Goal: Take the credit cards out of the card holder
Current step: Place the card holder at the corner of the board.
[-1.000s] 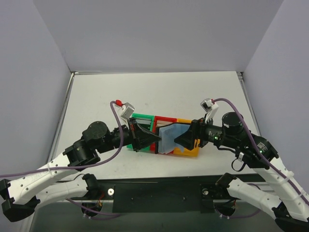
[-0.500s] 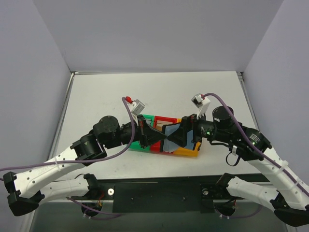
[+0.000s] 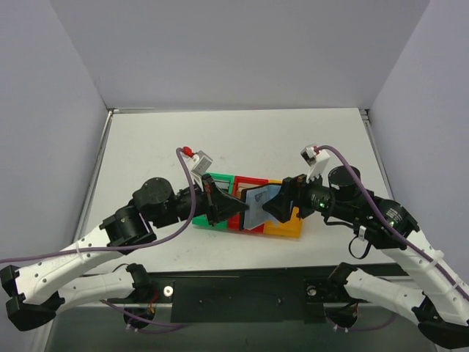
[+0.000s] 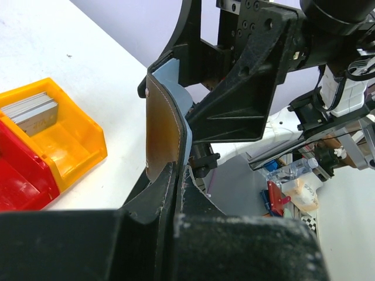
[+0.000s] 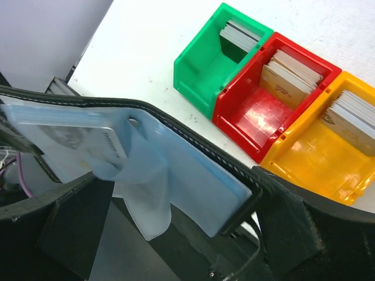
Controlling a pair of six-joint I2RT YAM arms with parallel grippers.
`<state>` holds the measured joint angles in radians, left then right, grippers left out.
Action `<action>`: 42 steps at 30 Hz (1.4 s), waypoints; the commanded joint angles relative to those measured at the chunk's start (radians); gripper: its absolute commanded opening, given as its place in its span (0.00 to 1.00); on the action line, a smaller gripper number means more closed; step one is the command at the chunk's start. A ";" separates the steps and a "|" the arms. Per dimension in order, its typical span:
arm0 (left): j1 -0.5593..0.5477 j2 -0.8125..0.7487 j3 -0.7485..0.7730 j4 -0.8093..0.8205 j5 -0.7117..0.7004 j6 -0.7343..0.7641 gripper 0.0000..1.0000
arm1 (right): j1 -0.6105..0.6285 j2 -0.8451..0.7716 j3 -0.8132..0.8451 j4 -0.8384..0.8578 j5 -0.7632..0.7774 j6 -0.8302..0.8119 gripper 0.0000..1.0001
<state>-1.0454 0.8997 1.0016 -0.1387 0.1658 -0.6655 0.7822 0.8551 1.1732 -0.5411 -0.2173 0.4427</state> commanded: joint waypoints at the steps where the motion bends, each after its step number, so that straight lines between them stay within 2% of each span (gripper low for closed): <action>1: -0.002 -0.033 0.009 0.085 0.023 -0.003 0.00 | -0.024 -0.028 -0.018 -0.026 0.052 -0.016 0.92; 13: 0.042 -0.136 -0.126 0.123 0.041 -0.088 0.00 | -0.103 -0.100 0.016 -0.115 0.056 -0.056 0.92; 20: 0.045 -0.196 -0.228 0.172 0.044 -0.149 0.00 | -0.103 -0.113 0.060 -0.112 -0.020 -0.056 0.90; 23: 0.045 -0.228 -0.288 0.180 0.041 -0.177 0.00 | -0.098 -0.090 0.059 -0.109 -0.109 -0.036 0.83; 26: 0.045 -0.255 -0.336 0.182 0.029 -0.206 0.00 | -0.026 -0.080 0.007 -0.059 -0.110 0.001 0.78; 29: 0.042 -0.283 -0.395 0.203 0.021 -0.242 0.00 | 0.093 -0.062 -0.027 -0.013 -0.041 0.022 0.73; 31: 0.044 -0.292 -0.434 0.209 0.021 -0.265 0.00 | 0.126 -0.047 -0.047 0.003 -0.016 0.030 0.70; 39: 0.032 -0.360 -0.609 0.277 -0.023 -0.336 0.00 | 0.132 -0.067 -0.145 0.044 -0.007 0.048 0.65; 42: 0.028 -0.377 -0.720 0.333 -0.043 -0.388 0.00 | 0.134 -0.071 -0.187 0.055 -0.005 0.056 0.65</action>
<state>-1.0092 0.5533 0.3676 0.0456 0.1627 -0.9752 0.9108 0.8001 1.0248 -0.5354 -0.2428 0.4782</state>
